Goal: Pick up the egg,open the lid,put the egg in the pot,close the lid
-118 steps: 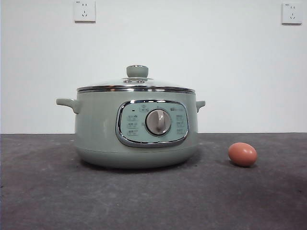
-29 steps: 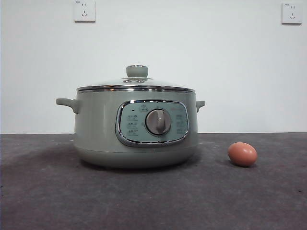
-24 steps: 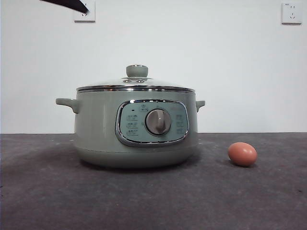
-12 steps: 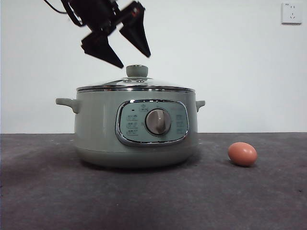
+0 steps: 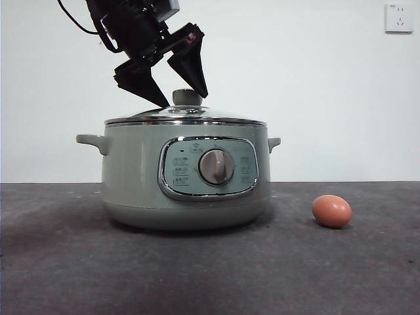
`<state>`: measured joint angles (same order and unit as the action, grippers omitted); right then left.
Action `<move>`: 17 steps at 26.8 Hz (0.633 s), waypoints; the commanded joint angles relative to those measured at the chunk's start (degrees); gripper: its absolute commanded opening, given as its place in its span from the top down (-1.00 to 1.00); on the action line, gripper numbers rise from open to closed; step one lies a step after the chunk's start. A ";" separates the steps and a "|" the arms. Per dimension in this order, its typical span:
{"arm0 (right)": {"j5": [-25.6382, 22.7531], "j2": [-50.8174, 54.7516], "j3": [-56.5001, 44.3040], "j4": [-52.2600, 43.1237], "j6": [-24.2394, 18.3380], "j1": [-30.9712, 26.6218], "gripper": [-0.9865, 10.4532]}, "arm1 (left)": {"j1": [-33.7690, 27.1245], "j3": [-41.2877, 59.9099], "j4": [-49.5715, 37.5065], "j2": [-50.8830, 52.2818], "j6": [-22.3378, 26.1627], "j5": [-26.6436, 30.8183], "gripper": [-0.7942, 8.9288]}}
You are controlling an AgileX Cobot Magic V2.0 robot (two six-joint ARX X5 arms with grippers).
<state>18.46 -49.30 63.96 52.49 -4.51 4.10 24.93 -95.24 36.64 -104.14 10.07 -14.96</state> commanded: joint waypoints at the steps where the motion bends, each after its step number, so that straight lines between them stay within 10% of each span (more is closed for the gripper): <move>1: 0.20 -0.07 0.17 -0.57 -0.17 0.02 -0.22 | 0.66 -0.04 0.11 -0.90 0.50 -0.11 -0.16; 17: 0.20 -0.07 0.17 -0.57 -0.15 0.02 -0.22 | 1.64 -0.04 2.10 -0.87 0.00 -0.46 0.85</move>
<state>18.46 -49.39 63.96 52.27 -4.51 4.10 26.37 -95.35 38.04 -104.14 10.33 -14.90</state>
